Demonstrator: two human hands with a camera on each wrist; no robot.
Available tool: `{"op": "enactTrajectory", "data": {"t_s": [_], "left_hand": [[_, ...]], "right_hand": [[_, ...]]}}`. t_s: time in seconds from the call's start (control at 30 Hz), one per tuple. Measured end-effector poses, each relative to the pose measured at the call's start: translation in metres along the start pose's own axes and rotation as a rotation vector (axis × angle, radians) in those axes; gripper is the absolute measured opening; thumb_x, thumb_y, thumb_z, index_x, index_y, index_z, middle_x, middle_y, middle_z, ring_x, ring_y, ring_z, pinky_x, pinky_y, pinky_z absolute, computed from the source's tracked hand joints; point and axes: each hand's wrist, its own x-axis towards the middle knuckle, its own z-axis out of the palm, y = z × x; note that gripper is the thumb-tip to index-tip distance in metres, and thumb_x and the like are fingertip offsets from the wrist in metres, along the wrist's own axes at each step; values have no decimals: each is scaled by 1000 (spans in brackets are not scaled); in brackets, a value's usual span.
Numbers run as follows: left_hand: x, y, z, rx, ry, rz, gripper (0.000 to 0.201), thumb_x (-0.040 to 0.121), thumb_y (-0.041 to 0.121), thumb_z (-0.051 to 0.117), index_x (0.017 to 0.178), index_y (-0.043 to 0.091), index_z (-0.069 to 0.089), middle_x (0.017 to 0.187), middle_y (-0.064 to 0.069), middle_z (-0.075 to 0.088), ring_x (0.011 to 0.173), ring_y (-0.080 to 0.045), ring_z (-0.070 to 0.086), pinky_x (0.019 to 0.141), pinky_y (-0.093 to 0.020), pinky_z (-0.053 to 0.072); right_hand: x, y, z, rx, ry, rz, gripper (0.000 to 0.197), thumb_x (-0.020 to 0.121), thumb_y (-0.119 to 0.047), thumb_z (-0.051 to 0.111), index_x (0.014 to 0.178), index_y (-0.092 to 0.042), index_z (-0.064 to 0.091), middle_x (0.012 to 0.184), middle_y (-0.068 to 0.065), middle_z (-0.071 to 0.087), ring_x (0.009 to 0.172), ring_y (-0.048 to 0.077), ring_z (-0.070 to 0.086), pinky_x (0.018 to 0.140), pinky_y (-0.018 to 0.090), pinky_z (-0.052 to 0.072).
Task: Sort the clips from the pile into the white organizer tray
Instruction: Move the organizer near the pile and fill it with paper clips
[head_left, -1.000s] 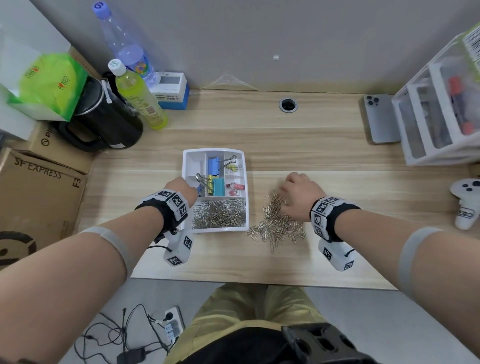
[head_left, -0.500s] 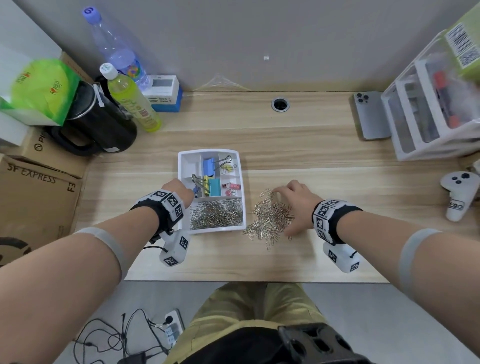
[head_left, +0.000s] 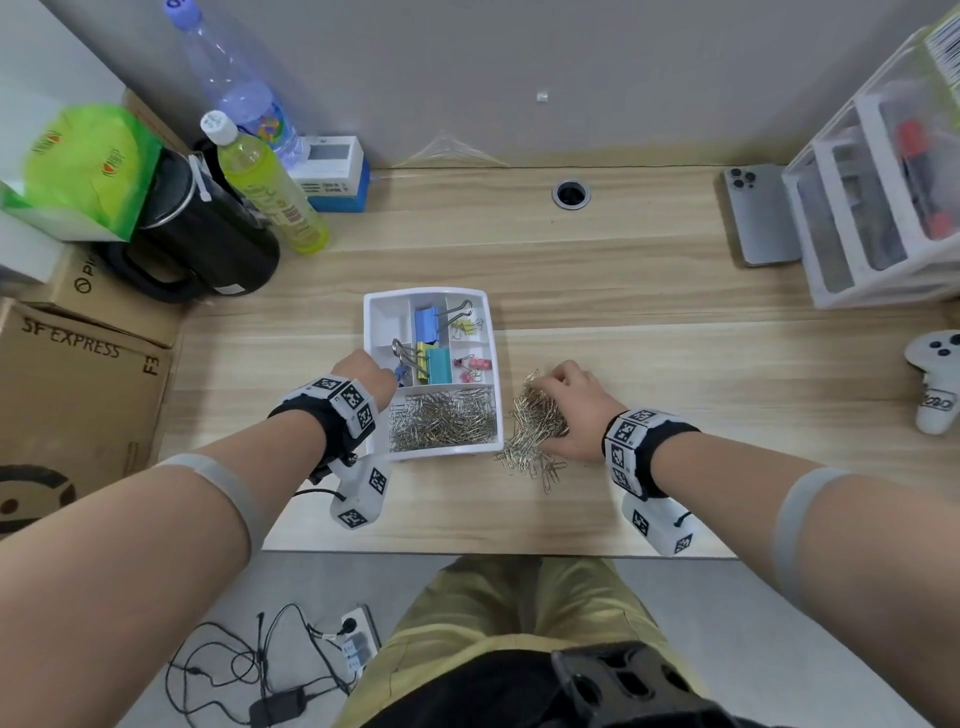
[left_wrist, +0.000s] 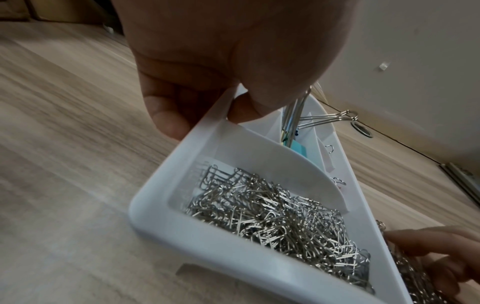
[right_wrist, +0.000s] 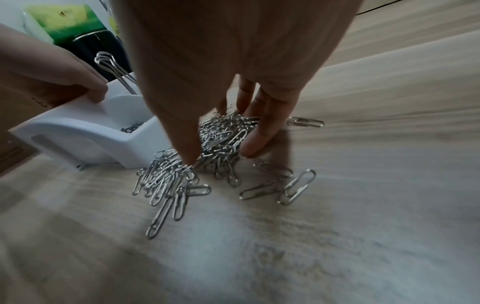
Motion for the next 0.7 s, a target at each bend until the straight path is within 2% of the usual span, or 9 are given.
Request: {"op": "enactTrajectory", "data": {"t_s": [0.13,0.2,0.33,0.5,0.63,0.7], "left_hand": [[1,-1,1,-1,1,-4,25,93,13,43,69,10,41,69,-6,49,59,-20,46,57,-29,39],[2,0,2,-8,2,-5,24,94,13,43,70,10,41,70,-7,50,59,-20,47,56,-28,39],[2,0,3,-6,2,-6,22,94,13,43,72,10,42,71,-7,51,59,-19,47,50,-27,36],[2,0,4,-6,4,0,20,94,13,42,74,9,43,73,-8,52,59,-19,47,49,-27,36],[1,-3,8,-17,20,4,13,94,17,41,96,6,47,79,-8,55,63,-20,51,51,-26,37],[0,-3,9,-15,29,6,14,94,18,41,99,6,46,80,-8,56,65,-21,53,52,-27,37]], "right_hand": [[-4,-13,4,-14,6,56,132,40,-69,81,148,-33,15,135,3,28,124,22,32,101,42,45],[-4,-21,10,-56,33,82,135,33,-73,79,146,-37,14,135,3,28,124,22,31,99,42,47],[0,-26,18,-84,91,93,103,46,-66,82,133,-37,33,126,1,30,114,21,33,92,40,49],[2,-22,14,-28,74,99,69,72,-49,78,131,-35,45,128,1,31,115,21,35,96,38,45],[3,-22,16,8,91,97,37,83,-36,71,116,-31,56,123,0,37,112,21,37,97,39,46],[4,-20,16,32,87,82,27,86,-30,69,110,-27,59,121,0,40,110,22,38,99,39,43]]}}
